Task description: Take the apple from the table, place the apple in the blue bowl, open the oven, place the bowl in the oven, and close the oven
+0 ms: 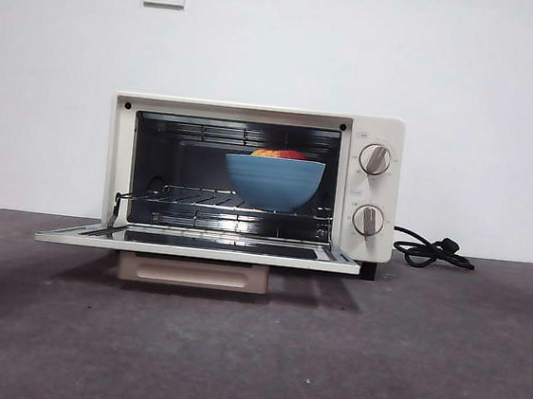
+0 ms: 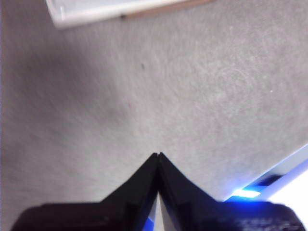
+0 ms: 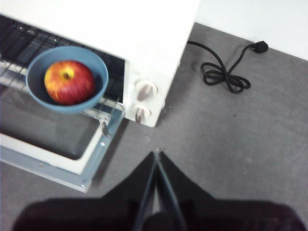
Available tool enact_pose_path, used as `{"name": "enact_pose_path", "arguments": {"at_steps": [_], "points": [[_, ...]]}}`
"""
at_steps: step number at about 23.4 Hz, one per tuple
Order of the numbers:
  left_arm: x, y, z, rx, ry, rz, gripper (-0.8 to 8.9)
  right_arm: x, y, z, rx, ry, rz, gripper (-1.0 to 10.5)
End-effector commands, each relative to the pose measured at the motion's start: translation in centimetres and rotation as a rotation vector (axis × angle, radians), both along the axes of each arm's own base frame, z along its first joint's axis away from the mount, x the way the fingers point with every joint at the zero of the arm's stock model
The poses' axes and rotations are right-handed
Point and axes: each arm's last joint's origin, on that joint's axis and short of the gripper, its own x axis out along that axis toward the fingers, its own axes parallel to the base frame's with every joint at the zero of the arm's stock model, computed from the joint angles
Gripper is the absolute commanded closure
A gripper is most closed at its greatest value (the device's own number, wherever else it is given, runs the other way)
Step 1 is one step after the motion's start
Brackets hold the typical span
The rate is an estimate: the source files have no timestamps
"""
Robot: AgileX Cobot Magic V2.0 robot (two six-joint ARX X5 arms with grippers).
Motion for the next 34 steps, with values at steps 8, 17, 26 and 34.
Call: {"name": "enact_pose_path", "arguments": {"at_steps": [8,17,26,34], "points": [[2.9,2.3,-1.2,-0.158,0.065,0.177,8.22,-5.1,-4.9,-6.3,0.178,0.057,0.096,9.5],[9.1,5.5,-8.6,-0.41,0.278,0.287,8.22,-8.0,-6.1,-6.5,0.26,-0.005,0.122,9.5],[11.3,5.4,-10.0,-0.519,0.278,0.396,8.22,-8.8,-6.0,-6.7,0.29,0.056,0.254,9.5],[12.3,4.3,-9.5,-0.5,0.237,0.49,8.22,-8.8,-6.0,-6.7,0.306,0.068,0.253,9.5]]}}
